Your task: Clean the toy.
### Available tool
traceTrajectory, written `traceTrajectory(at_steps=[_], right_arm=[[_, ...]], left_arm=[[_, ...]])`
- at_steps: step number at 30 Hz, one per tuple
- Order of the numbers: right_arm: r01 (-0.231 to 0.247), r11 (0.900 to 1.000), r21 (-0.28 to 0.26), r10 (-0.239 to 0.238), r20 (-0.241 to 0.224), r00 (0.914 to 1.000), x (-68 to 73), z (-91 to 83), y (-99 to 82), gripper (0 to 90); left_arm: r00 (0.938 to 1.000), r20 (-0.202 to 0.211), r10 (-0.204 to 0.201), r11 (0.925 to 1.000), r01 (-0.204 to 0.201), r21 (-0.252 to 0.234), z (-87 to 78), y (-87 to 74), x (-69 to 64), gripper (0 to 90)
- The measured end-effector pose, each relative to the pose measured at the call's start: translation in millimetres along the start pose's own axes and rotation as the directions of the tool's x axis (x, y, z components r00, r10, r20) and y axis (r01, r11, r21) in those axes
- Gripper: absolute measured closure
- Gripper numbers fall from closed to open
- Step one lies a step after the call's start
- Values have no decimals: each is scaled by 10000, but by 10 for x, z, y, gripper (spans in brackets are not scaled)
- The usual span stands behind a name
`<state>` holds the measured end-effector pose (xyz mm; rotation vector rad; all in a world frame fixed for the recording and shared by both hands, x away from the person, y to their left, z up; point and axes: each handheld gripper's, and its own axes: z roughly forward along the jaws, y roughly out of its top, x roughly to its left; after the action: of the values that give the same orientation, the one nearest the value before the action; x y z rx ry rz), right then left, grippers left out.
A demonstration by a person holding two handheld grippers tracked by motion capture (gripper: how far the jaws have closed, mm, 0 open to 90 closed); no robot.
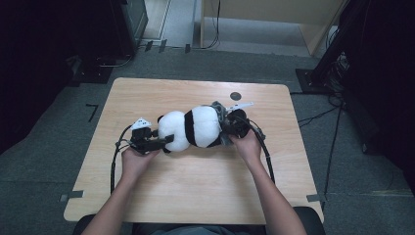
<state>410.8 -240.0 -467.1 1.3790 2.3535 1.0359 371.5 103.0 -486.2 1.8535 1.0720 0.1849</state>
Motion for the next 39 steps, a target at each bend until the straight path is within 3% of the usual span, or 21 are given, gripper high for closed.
traceTrajectory(at_steps=[2,6,10,15,22,30,34,39], right_arm=[[-61,9999,150,63,-85,9999,-3,75,-66,754],[-482,9988,-110,477,-376,9982,-45,124,-160,754],[92,9986,519,-99,129,9999,-46,238,-212,753],[122,9986,523,-129,132,9998,-49,233,-202,753],[78,9992,393,-93,377,9992,-131,107,-135,745],[-407,9981,-470,435,596,9973,-276,-212,51,746],[-429,9950,-902,479,535,9974,-262,-378,212,744],[-24,9939,-1106,64,363,9993,-130,-488,402,743]], left_arm=[[10000,8,3,10000,-3,-10,1,0,1,369],[10000,53,-50,10000,50,-30,1,-1,5,368],[9999,101,-69,10000,69,8,-3,-1,14,368],[9999,123,-55,10000,54,48,-9,0,17,379],[9999,126,-65,9999,64,88,-12,1,12,382],[9999,103,5,10000,-6,78,-13,0,4,389],[9999,103,-12,10000,11,72,-12,0,4,389],[9999,106,27,10000,-27,61,-12,-2,2,389]])
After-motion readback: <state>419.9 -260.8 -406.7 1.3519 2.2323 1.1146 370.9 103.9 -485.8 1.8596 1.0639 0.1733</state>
